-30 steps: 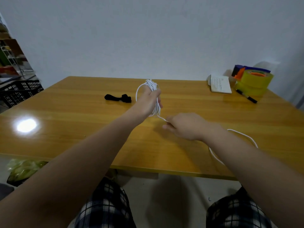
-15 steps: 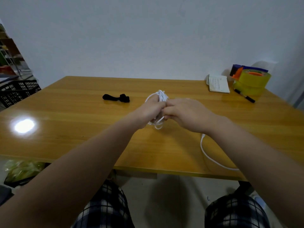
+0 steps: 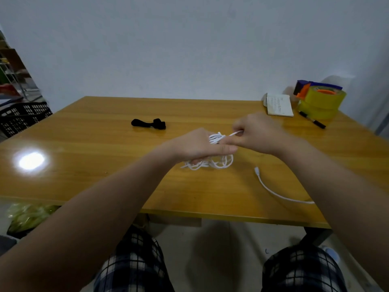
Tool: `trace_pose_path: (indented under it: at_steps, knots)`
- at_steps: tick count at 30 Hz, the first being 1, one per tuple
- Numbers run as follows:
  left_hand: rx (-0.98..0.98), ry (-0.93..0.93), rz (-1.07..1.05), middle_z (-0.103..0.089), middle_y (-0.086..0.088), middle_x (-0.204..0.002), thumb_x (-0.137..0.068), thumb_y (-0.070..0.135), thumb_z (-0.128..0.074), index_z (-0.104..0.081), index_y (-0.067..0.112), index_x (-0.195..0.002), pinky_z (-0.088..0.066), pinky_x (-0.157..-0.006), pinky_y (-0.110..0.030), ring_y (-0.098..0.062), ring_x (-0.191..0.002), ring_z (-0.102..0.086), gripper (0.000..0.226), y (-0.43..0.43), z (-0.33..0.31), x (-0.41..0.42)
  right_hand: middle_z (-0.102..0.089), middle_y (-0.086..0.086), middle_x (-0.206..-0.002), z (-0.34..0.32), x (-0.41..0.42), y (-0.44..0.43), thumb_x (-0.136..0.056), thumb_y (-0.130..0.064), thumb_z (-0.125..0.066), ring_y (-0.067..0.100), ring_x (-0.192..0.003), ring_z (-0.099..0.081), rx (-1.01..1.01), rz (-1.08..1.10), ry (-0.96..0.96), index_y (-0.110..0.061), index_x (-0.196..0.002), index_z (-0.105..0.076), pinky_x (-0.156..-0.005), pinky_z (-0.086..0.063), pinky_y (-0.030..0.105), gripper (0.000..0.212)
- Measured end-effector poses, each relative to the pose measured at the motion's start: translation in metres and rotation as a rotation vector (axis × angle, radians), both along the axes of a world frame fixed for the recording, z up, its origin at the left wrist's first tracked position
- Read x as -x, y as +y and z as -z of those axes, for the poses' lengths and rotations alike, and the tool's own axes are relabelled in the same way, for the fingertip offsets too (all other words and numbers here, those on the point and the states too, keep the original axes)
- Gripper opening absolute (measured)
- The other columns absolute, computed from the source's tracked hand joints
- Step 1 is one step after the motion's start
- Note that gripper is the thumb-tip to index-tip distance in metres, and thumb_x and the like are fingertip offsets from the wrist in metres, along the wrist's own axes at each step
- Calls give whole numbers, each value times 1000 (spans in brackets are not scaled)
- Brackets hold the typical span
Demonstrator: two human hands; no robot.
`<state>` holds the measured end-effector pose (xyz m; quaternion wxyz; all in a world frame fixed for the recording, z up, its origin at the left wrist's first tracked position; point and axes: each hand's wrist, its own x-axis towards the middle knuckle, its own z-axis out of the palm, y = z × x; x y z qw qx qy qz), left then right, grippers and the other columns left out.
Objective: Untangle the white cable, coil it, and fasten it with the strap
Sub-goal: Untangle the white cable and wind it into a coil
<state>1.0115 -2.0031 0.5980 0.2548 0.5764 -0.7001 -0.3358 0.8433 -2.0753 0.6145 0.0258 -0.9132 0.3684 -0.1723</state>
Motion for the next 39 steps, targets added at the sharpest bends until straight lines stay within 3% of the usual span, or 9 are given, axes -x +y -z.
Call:
trace_pose_path:
  at_steps: [4, 9, 10, 11, 12, 15, 24, 29, 39]
  knots:
    - [30, 272, -158, -31, 1, -46, -86, 48, -62, -48, 16, -60, -21, -46, -29, -14, -38, -26, 44, 2, 5, -16, -32, -1, -53, -1, 21, -14, -85, -38, -62, 9, -51, -30, -252, -91, -329, -11, -56, -43, -48, -26, 20, 44]
    - [43, 632, -213, -19, 3, -41, -93, 42, -53, -30, 21, -50, -23, -42, -25, -13, -32, -20, 52, 0, 3, -20, -29, 8, -54, 25, 22, -19, -86, -53, -49, 4, -60, -26, -378, 65, -424, -6, -62, -46, -55, -35, 34, 53]
    - [46, 693, -227, -19, 3, -40, -92, 43, -52, -28, 20, -52, -24, -42, -25, -13, -31, -20, 52, 0, 1, -21, -27, -4, -75, 29, 24, -21, -86, -57, -46, 21, -54, -40, -412, 131, -421, -2, -65, -50, -61, -40, 40, 59]
    - [48, 739, -234, -19, 4, -39, -92, 44, -52, -28, 20, -53, -25, -42, -25, -13, -30, -21, 52, -1, 0, -24, -52, 37, -80, 33, 28, -23, -86, -59, -44, 38, -64, -51, -447, 193, -410, 0, -65, -49, -62, -40, 40, 63]
    - [51, 761, -236, -19, 4, -39, -93, 43, -51, -28, 19, -54, -26, -42, -25, -12, -30, -21, 51, -1, -2, -26, -33, 17, -60, 36, 31, -22, -86, -61, -42, 26, -56, -37, -472, 236, -393, -4, -62, -43, -56, -33, 36, 62]
    - [28, 790, -207, -21, 5, -38, -94, 40, -48, -28, 18, -56, -26, -41, -24, -11, -30, -21, 48, 1, -2, -20, -25, 4, -58, 46, 28, -20, -91, -57, -39, 17, -53, -26, -528, 302, -291, -18, -59, -27, -53, -16, 32, 52]
    - [1, 1197, -238, -37, -1, -60, -95, 13, -37, -39, 12, -69, -43, -54, -27, -16, -50, -44, 26, -8, -13, 10, -48, 17, -89, 56, -9, -8, -102, -31, -22, 22, -82, -43, -549, 249, 53, -18, -61, -41, -57, -34, 24, 47]
    - [54, 1171, -528, -50, -3, -57, -97, 9, -39, -42, 9, -70, -44, -56, -30, -18, -58, -49, 27, -24, -11, 2, -58, 20, -124, 53, -24, 7, -101, -37, -21, 31, -110, -54, -447, 126, 272, -6, -103, -59, -92, -39, 32, 49]
    - [179, 1036, -977, -54, -11, -66, -92, 10, -45, -50, 5, -67, -36, -51, -28, -20, -51, -47, 26, -30, 24, -34, -60, 3, -123, 57, -13, 10, -97, -30, -39, 28, -112, -54, -105, -58, 209, -26, -122, -52, -85, -46, 38, 28]
